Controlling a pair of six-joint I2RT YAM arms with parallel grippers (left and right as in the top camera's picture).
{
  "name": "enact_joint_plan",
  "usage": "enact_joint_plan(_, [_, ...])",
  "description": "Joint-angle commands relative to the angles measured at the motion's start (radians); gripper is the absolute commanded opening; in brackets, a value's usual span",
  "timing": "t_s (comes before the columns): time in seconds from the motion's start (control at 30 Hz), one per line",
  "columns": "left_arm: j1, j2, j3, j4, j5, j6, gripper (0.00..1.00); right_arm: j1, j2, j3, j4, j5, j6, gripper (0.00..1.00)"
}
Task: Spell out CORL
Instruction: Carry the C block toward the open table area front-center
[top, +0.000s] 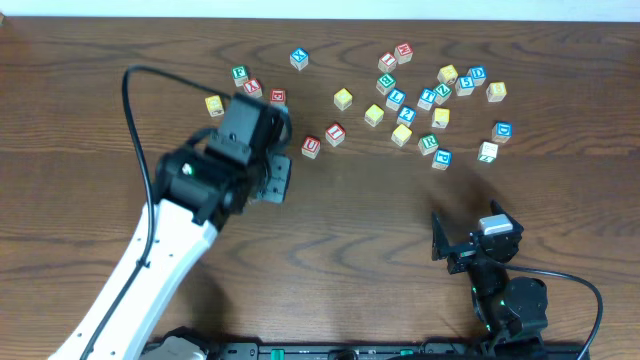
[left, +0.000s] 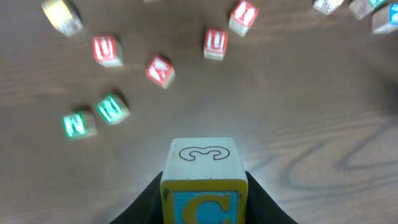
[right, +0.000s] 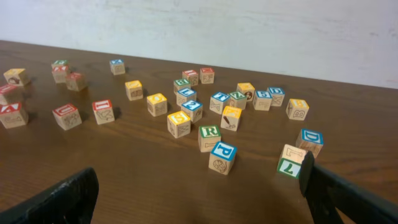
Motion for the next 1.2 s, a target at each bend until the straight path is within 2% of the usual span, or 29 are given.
enact_joint_plan(0.0, [-0.037,-0.039,-0.128,0.038,-0.018,-0.169,0.08,-0.01,-0.004,-0.001,-0.005,0.001,0.003,0.99])
enact_joint_plan(0.03, [-0.05,-0.028,-0.177,0.06,-0.018,-0.219,0.08,-0.01,-0.004,-0.001,-0.005,0.001,0.003,0.99])
enact_joint_plan(0.2, [-0.076,0.063,-0.258,0.097,-0.017,-0.289,0.08,-0.01,-0.004,-0.001,-0.005,0.001,0.003,0.99])
enact_joint_plan(0.6, [-0.086,0.341,-0.259,0.141,0.021,-0.302,0.08,-0.01,-0.004,-0.001,-0.005,0.001,0.003,0.99])
enact_joint_plan(1.17, [-0.086,0.348,-0.259,0.247,0.069,-0.303,0.08,-0.01,-0.004,-0.001,-0.005,0.001,0.003,0.99])
